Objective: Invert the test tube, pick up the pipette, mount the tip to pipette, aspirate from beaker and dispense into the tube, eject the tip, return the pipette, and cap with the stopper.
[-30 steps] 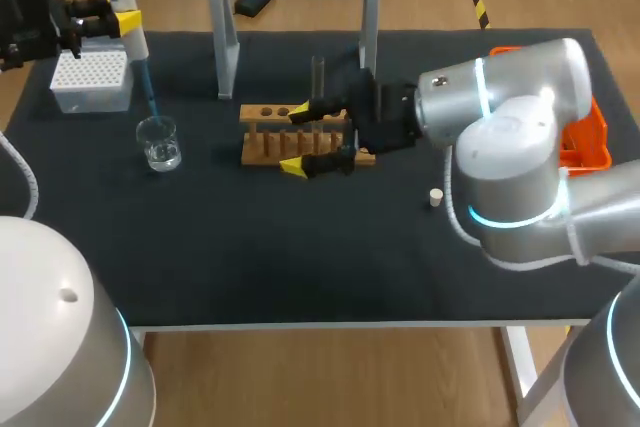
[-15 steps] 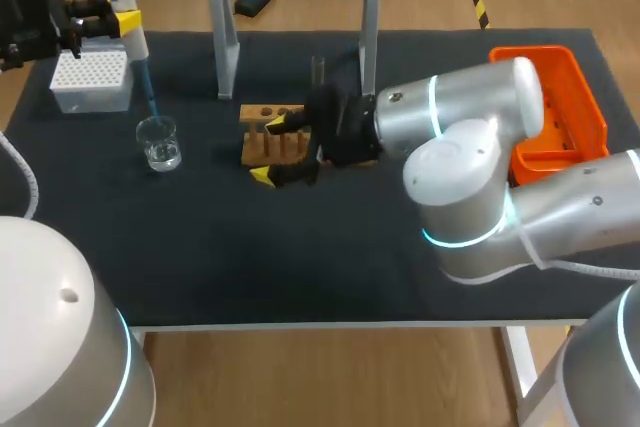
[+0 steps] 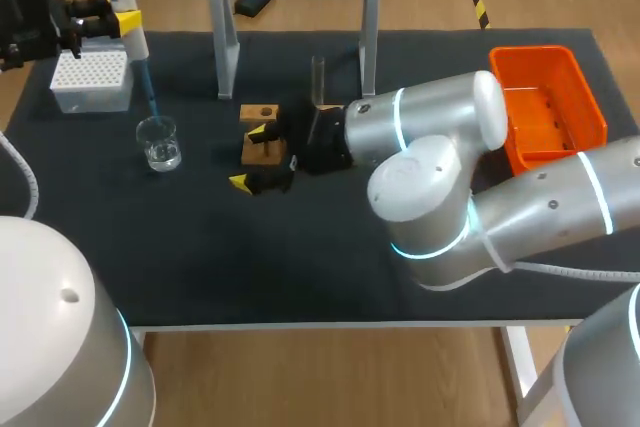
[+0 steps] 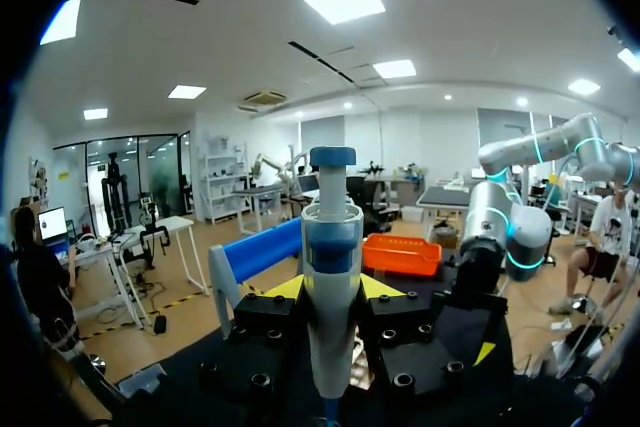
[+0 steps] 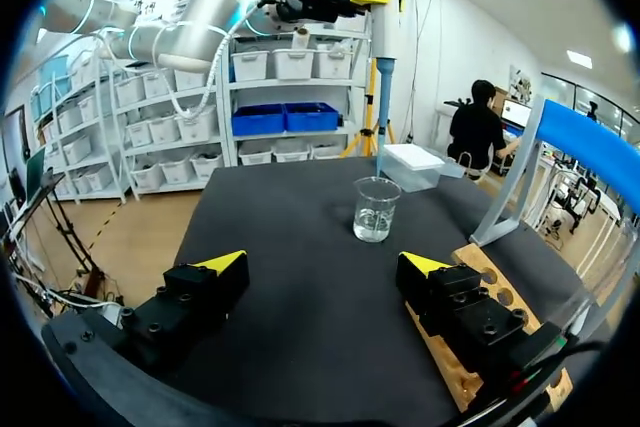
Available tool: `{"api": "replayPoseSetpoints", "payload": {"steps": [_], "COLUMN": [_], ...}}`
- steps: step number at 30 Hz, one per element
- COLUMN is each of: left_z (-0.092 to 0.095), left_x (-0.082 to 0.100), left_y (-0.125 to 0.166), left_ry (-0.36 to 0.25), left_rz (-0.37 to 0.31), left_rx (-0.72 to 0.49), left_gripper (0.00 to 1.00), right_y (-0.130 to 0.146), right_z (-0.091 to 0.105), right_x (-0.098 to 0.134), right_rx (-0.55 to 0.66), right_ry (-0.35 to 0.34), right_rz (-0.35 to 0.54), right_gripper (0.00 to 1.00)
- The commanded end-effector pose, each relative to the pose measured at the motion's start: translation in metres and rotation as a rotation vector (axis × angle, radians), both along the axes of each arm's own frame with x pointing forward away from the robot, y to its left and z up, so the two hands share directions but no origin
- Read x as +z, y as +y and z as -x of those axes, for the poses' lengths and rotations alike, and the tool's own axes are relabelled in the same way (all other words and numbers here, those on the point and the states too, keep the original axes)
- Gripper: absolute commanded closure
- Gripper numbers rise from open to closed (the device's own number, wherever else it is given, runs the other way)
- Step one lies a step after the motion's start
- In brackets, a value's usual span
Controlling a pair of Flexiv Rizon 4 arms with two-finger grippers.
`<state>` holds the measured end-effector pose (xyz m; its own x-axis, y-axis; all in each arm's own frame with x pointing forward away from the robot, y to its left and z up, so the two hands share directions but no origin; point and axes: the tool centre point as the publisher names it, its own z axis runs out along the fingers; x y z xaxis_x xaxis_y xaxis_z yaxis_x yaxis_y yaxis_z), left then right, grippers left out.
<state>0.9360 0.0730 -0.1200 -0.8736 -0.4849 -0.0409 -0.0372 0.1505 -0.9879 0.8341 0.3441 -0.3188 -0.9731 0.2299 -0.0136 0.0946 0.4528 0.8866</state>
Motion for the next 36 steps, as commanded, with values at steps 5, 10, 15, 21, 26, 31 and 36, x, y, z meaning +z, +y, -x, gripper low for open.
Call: {"api": "replayPoseSetpoints", "payload": {"steps": [5, 10, 15, 21, 26, 31, 36], "left_z": [0.0008, 0.0008, 0.0008, 0.0008, 0.0008, 0.0008, 0.0010], "left_x": [-0.0005, -0.0005, -0.0005, -0.0005, -0.0005, -0.0005, -0.0030], "left_y": [-0.0008, -0.0008, -0.0008, -0.0008, -0.0008, -0.0008, -0.0013], "left_ry": [-0.004, -0.004, -0.004, -0.004, -0.004, -0.004, 0.001], "left_rz": [0.000, 0.000, 0.000, 0.000, 0.000, 0.000, -0.005], "left_rx": [0.004, 0.004, 0.004, 0.004, 0.004, 0.004, 0.005], "left_gripper": [1.00, 1.00, 1.00, 1.00, 1.00, 1.00, 1.00], "right_y": [0.0147, 0.0149, 0.0149, 0.0149, 0.0149, 0.0149, 0.0149], "right_z": [-0.0039, -0.0018, -0.0018, -0.0018, -0.0018, -0.0018, -0.0018], "right_x": [-0.0093, -0.0062, -0.0062, -0.0062, -0.0062, -0.0062, -0.0062], "right_rx": [-0.012, -0.007, -0.007, -0.007, -0.007, -0.007, -0.007], "right_ry": [0.001, -0.002, -0.002, -0.002, -0.002, -0.002, -0.002], "right_rz": [-0.008, -0.013, -0.013, -0.013, -0.013, -0.013, -0.013], "right_gripper": [0.00, 0.00, 0.00, 0.00, 0.00, 0.00, 0.00]}}
